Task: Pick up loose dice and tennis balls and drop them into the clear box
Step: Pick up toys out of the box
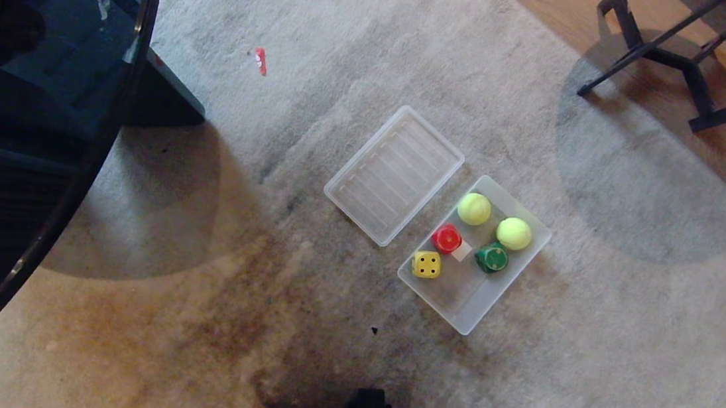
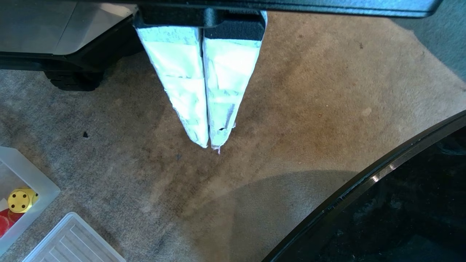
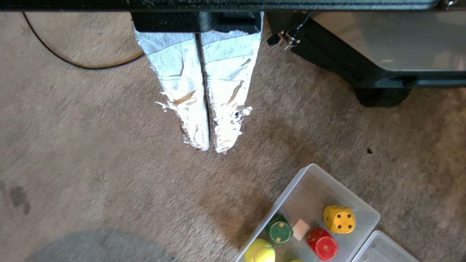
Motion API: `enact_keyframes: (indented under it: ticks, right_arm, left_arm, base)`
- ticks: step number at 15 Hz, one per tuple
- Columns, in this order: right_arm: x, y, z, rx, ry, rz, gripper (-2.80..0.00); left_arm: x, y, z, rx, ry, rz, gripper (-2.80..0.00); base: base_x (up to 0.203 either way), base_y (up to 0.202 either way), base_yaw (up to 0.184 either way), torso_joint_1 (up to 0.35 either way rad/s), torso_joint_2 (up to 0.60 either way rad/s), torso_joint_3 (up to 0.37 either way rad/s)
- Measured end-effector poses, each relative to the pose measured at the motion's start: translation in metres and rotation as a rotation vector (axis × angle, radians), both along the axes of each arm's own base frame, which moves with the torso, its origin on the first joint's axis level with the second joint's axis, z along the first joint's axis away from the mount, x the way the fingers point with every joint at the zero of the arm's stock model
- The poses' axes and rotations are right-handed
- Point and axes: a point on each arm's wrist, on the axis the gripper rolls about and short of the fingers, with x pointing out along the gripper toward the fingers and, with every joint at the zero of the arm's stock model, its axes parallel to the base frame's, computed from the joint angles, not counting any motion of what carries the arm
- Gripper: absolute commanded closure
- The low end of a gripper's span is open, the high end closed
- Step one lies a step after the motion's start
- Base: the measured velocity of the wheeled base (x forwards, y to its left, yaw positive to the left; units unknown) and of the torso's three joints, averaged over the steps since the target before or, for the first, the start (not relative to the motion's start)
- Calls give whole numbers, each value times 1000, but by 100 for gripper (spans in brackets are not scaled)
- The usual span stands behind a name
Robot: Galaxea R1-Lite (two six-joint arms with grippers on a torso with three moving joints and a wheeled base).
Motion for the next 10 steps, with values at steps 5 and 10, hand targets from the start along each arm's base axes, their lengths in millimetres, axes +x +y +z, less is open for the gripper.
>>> enact_keyframes:
  ticks: [5, 10]
  right_arm:
    - [0, 0, -6, -35, 44, 16, 0]
    - [0, 0, -6, -30, 44, 16, 0]
  left_arm:
    - [0, 0, 0, 0, 0, 0, 0]
    - [0, 0, 0, 0, 0, 0, 0]
  base:
    - [0, 0, 0, 0, 0, 0]
    - [0, 0, 0, 0, 0, 0]
